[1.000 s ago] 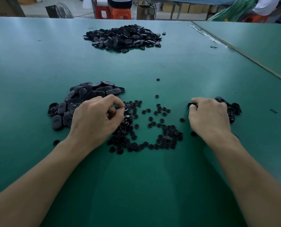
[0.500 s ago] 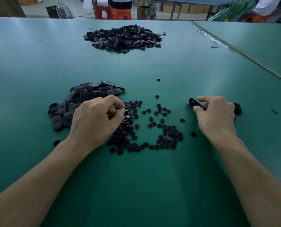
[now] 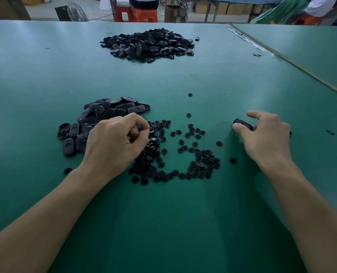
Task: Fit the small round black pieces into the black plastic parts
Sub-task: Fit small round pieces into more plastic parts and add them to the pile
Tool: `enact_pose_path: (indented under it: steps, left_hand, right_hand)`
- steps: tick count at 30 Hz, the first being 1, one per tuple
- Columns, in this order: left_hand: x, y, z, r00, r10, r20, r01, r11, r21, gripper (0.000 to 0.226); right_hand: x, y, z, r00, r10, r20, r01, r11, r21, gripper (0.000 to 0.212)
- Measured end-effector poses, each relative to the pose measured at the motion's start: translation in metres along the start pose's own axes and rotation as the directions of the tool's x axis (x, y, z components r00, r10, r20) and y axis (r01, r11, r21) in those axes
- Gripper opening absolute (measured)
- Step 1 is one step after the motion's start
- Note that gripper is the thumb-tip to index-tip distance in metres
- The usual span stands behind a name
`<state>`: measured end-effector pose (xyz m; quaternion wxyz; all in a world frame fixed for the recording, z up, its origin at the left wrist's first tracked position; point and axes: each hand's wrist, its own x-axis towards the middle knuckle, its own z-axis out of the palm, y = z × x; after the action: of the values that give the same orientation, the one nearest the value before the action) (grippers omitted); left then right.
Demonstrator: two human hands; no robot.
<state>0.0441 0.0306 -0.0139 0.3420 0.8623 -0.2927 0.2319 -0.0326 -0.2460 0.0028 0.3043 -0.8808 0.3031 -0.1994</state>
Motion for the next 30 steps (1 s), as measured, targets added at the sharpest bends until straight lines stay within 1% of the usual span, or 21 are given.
enact_pose_path:
  steps: [3,5,7,9,12,15,20,25,28,30]
  left_hand:
    - [0.0,-0.001,0.0,1.0,0.007,0.011,-0.007,1.0,-0.002,0.01]
    - [0.0,-0.001,0.0,1.0,0.007,0.015,-0.006,1.0,-0.006,0.011]
    - [0.0,0.0,-0.001,1.0,0.007,0.016,-0.007,1.0,-0.008,0.012]
    - [0.0,0.0,-0.001,1.0,0.01,0.017,-0.01,1.0,-0.008,0.012]
    - [0.0,0.0,-0.001,1.0,0.011,0.019,-0.011,1.0,-0.006,0.012]
    - [0.0,0.0,-0.001,1.0,0.011,0.02,-0.011,1.0,-0.006,0.012]
    - [0.0,0.0,-0.001,1.0,0.011,0.025,-0.011,1.0,-0.009,0.011]
    - [0.0,0.0,-0.001,1.0,0.001,0.019,-0.001,1.0,-0.009,0.011]
    - [-0.001,0.0,-0.001,1.0,0.005,0.009,-0.005,1.0,-0.014,0.011]
    - [-0.001,0.0,0.0,1.0,0.007,0.001,-0.007,1.0,-0.019,0.011]
  right_hand:
    - [0.001,0.002,0.0,1.0,0.002,0.001,-0.002,0.999,0.054,0.05]
    - [0.0,0.002,0.0,1.0,0.003,-0.004,-0.002,0.996,0.087,0.041]
    - [-0.002,-0.001,0.002,1.0,-0.012,-0.015,0.014,0.992,0.128,0.026]
    - [-0.005,-0.003,0.003,1.0,-0.015,-0.016,0.018,0.987,0.162,0.02]
    - [-0.007,-0.006,0.004,1.0,0.011,-0.025,-0.006,0.985,0.173,0.019]
    - [-0.009,-0.006,0.005,1.0,0.014,-0.027,-0.01,0.992,0.125,0.018]
    - [-0.014,-0.008,0.007,0.998,-0.049,-0.045,0.052,0.996,0.068,0.026]
    - [-0.016,-0.006,0.007,0.994,-0.081,-0.072,0.089,0.989,0.114,0.03]
    - [-0.018,-0.01,0.008,0.991,-0.109,-0.082,0.121,0.981,0.154,0.023]
    - [-0.018,-0.01,0.009,0.991,-0.099,-0.091,0.113,0.98,0.164,0.018]
